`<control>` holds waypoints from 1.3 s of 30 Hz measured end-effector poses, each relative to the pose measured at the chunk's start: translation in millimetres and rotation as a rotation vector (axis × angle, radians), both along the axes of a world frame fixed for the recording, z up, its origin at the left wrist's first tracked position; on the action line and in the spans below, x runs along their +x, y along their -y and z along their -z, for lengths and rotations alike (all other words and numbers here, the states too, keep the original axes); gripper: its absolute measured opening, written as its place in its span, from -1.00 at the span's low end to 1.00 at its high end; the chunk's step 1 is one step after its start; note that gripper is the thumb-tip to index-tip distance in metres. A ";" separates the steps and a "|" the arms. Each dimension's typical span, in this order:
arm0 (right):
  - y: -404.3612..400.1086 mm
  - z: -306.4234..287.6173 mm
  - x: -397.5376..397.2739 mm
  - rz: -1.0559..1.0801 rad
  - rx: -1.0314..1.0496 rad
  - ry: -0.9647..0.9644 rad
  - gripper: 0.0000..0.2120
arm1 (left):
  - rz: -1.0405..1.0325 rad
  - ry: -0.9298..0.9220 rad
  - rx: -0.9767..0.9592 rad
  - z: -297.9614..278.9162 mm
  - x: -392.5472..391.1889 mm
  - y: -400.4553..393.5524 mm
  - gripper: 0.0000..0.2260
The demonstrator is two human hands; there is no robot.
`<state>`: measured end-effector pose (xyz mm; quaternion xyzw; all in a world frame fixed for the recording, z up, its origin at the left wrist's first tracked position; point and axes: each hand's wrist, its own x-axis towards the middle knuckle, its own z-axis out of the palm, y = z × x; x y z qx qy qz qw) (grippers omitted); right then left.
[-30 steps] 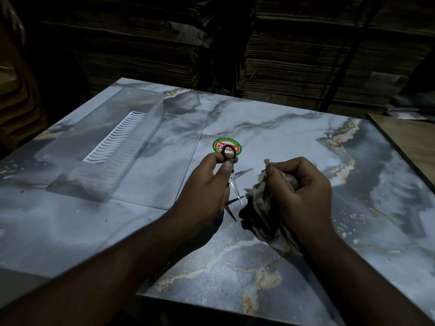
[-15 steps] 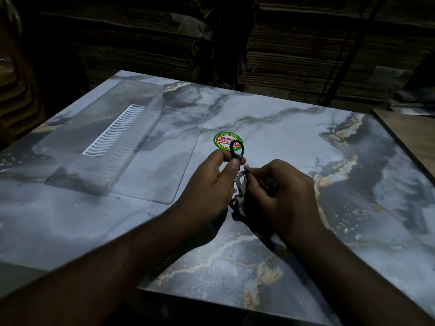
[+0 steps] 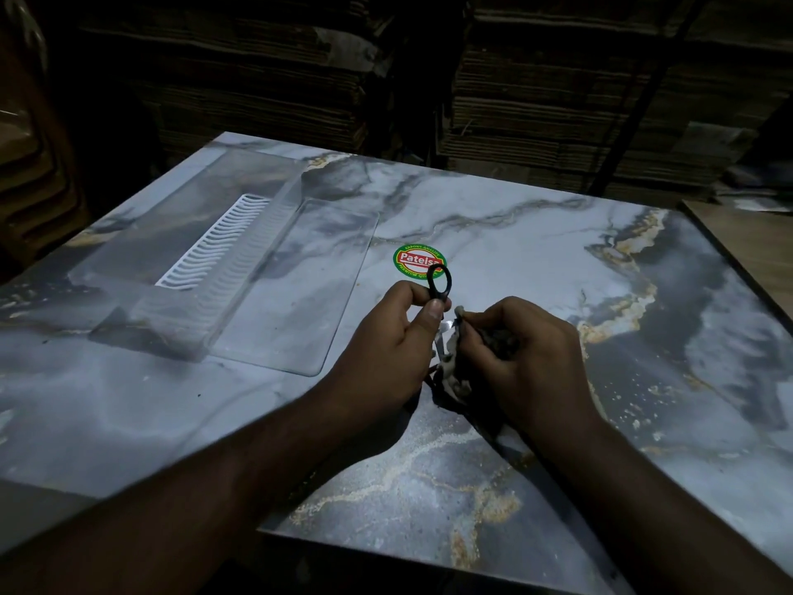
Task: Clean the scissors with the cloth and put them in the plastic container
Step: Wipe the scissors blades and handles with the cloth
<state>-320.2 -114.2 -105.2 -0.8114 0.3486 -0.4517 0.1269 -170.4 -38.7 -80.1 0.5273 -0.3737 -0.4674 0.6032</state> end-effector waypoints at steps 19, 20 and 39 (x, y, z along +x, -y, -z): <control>0.8 -4.7 -10.3 0.003 0.128 0.099 -0.95 | -0.048 0.073 -0.018 1.7 -0.8 1.3 -0.82; -0.6 -5.9 -11.1 0.000 0.140 0.142 -0.98 | -0.048 0.069 -0.021 3.9 -0.3 2.2 -0.82; -2.9 0.7 -2.3 -0.132 -0.088 -0.056 -0.90 | -0.023 0.147 -0.051 7.9 8.3 5.7 -0.79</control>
